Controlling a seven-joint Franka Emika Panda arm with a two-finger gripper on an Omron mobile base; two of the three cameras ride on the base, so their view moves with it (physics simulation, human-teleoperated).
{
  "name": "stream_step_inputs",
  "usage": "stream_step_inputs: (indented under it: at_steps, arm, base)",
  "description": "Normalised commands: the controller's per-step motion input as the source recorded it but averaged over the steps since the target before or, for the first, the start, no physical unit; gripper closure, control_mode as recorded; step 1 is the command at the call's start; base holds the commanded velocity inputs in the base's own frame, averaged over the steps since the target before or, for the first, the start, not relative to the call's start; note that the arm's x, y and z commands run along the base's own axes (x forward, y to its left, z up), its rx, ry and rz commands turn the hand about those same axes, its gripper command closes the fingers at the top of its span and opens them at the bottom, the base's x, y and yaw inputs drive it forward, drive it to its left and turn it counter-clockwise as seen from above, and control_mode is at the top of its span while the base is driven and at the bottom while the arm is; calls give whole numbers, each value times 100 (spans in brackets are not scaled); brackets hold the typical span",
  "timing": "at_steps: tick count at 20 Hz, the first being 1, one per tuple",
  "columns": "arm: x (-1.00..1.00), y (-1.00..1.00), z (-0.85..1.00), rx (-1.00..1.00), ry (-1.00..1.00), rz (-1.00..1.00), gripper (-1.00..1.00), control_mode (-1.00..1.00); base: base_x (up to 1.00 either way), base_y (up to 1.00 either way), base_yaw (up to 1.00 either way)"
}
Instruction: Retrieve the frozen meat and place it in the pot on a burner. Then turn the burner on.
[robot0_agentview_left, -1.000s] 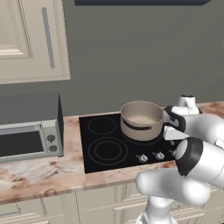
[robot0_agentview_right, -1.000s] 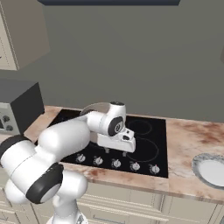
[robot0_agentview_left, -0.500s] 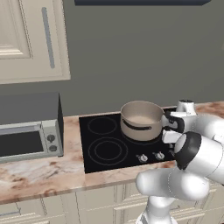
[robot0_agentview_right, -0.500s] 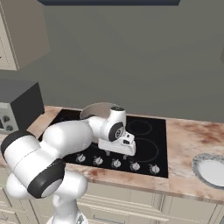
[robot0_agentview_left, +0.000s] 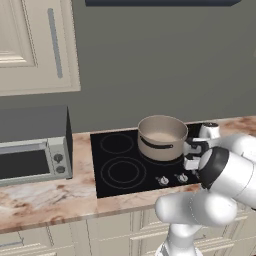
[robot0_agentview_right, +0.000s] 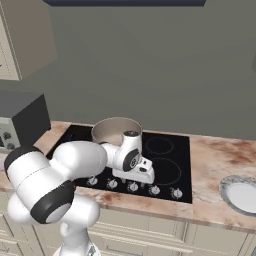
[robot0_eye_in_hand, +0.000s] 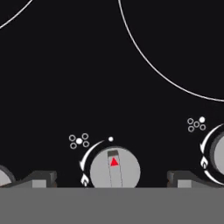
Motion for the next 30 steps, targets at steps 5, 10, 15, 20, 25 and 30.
stream_step_inputs:
  at_steps: [5, 10, 15, 20, 25, 30]
  arm:
    - [0, 0, -26, 0, 0, 0, -100, -100]
    - [0, 0, -23, 0, 0, 0, -100, -100]
    - [0, 0, -5, 0, 0, 0, -100, -100]
    - [0, 0, -10, 0, 0, -1, 100, -100]
    - [-7, 0, -10, 0, 0, -2, 100, -100]
    - [-8, 0, -6, 0, 0, -2, 100, -100]
  base:
    - [0, 0, 0]
    - [0, 0, 0]
    - [0, 0, 0]
    - [0, 0, 0]
    - [0, 0, 0]
    - [0, 0, 0]
